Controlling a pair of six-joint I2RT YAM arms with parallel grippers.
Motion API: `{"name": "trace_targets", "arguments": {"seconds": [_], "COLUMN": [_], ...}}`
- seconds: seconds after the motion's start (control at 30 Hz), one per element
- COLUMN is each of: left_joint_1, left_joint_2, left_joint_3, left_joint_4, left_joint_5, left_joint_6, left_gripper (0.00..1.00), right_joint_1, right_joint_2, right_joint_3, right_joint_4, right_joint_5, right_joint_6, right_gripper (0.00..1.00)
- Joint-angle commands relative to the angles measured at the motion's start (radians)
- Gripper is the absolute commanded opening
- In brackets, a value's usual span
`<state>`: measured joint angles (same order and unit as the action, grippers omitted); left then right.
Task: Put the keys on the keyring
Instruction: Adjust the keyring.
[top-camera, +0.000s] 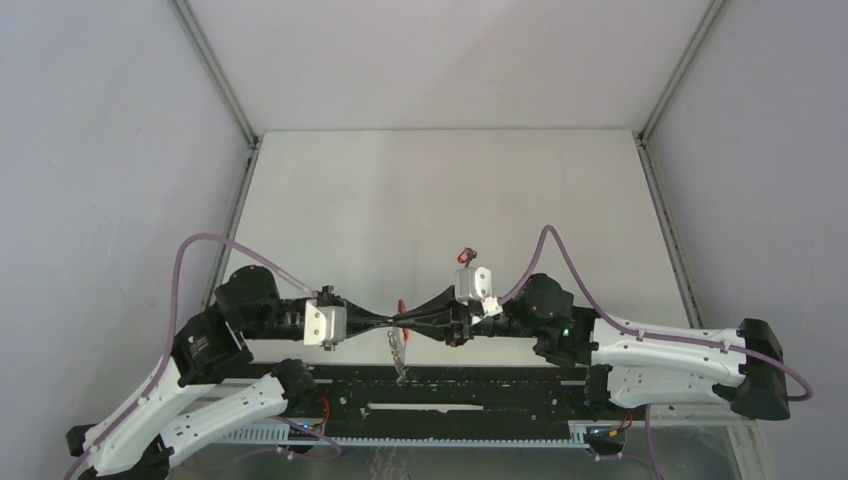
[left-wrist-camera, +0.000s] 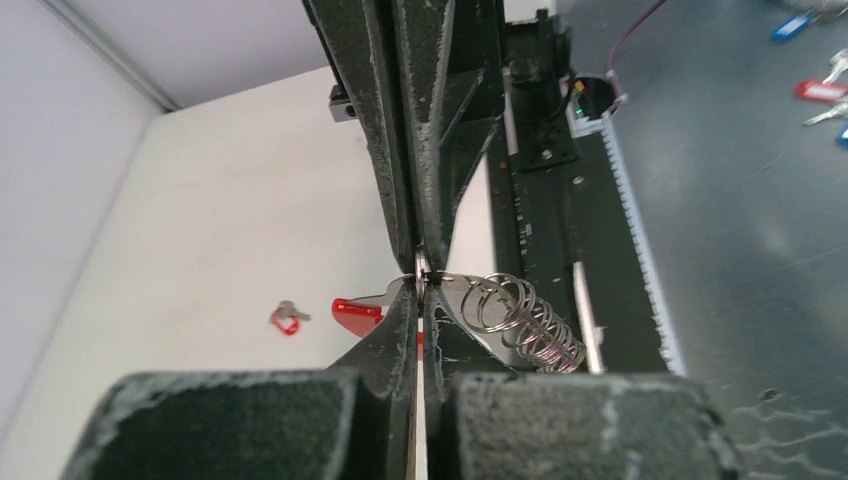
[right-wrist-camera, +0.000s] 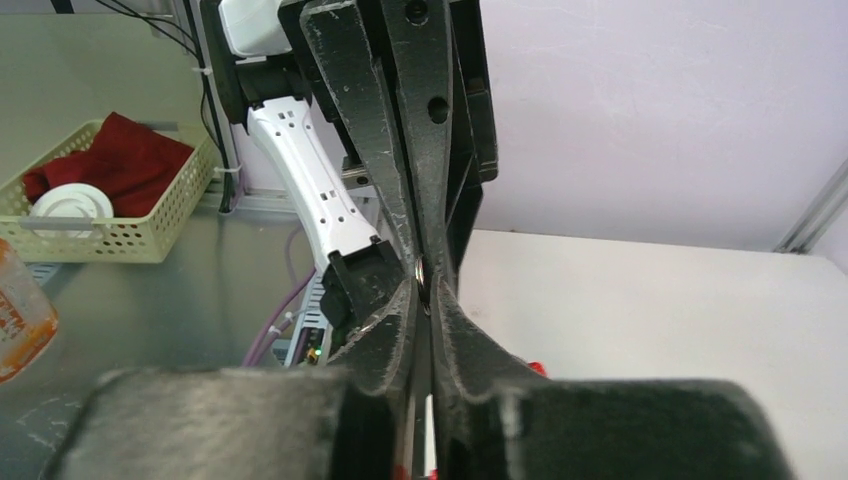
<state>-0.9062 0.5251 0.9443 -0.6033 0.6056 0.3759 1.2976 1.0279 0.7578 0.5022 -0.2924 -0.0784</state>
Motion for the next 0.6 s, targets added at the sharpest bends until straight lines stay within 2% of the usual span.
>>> {"name": "trace_targets", "arguments": {"seconds": [0.0,0.07,0.13,0.33,0.57], "left_joint_1": [0.001,-0.003,-0.005,-0.029,-0.079], "left_joint_2": [-0.012,-0.015,-0.021,-0.019,0.000], "left_joint_3": [-0.012,-0.009,-0.017,-0.018,-0.003], "left_joint_4": [-0.018,-0.036,-0.039,-0.075,-0.099], "left_joint_5": [-0.075,-0.100,-0.124,-0.161,-0.182], "left_joint_6": [0.257,0.393,0.499,0.700,0.732], "left_gripper": [0.00,0.00,0.00,0.00,0.00], "right_joint_1": [0.015,0.015,0.016,0.015,0.019], "right_joint_2": [-0.026,-0.046,-0.067,-0.094,-0.053], "right_joint_3": [0.003,0.004,0.005,0.046,0.109], "right_joint_4": [-0.026,-0.063,-0.098,-0.222,-0.288], "right_joint_5": [0.016,0.043,0.062,0.111,0.122], "right_joint_6": [-0.029,-0.061,-0.097,-0.195,-0.287], "right_gripper": [0.22,0.35,0.42,0.48,0.50]}}
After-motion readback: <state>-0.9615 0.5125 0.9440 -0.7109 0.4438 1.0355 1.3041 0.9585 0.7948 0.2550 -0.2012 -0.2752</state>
